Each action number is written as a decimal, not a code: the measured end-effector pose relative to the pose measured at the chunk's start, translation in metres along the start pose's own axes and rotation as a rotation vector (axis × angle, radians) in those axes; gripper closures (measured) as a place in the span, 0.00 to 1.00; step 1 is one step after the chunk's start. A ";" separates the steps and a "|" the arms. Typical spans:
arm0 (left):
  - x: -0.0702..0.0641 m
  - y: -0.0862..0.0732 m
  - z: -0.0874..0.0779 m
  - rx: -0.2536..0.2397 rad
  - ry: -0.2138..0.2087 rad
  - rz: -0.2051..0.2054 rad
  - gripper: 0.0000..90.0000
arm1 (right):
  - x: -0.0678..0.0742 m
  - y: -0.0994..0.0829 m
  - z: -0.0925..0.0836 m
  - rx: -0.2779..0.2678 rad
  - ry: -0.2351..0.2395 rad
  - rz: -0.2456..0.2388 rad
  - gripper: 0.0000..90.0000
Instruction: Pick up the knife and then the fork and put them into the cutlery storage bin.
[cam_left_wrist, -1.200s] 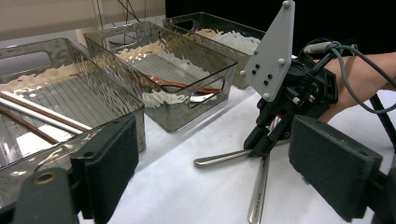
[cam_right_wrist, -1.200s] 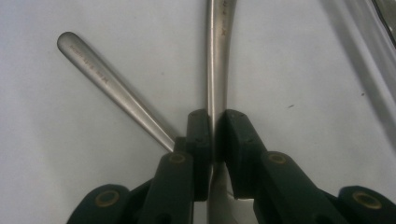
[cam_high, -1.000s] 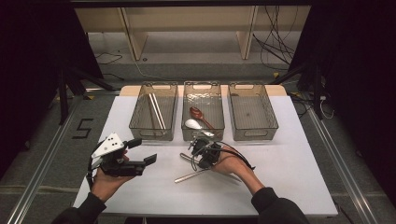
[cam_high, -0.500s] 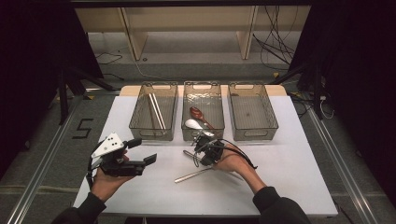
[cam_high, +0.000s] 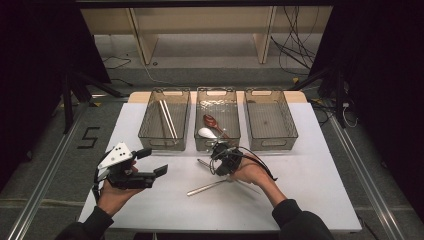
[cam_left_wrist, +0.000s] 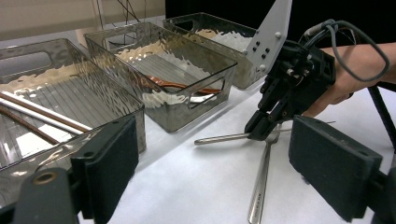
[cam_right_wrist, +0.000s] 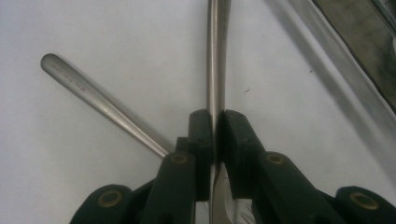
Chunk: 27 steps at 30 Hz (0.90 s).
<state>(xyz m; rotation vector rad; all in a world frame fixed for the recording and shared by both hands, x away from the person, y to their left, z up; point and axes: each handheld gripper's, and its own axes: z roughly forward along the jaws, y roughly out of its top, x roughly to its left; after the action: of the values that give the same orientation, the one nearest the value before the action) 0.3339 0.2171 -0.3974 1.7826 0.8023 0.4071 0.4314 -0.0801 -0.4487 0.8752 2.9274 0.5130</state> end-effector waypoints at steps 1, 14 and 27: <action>0.000 0.000 0.000 -0.001 0.000 0.000 0.17 | 0.000 0.000 -0.001 -0.008 0.001 0.005 0.92; 0.000 0.000 0.000 -0.001 0.002 0.000 0.17 | -0.005 -0.004 -0.027 -0.089 0.045 0.036 0.92; 0.000 0.000 0.000 0.001 0.002 0.000 0.17 | -0.024 -0.014 -0.056 -0.190 0.063 0.105 0.93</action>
<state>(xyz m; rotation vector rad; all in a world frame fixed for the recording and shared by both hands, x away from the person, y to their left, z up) 0.3339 0.2171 -0.3973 1.7833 0.8033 0.4086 0.4367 -0.1212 -0.4016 1.0078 2.8372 0.8253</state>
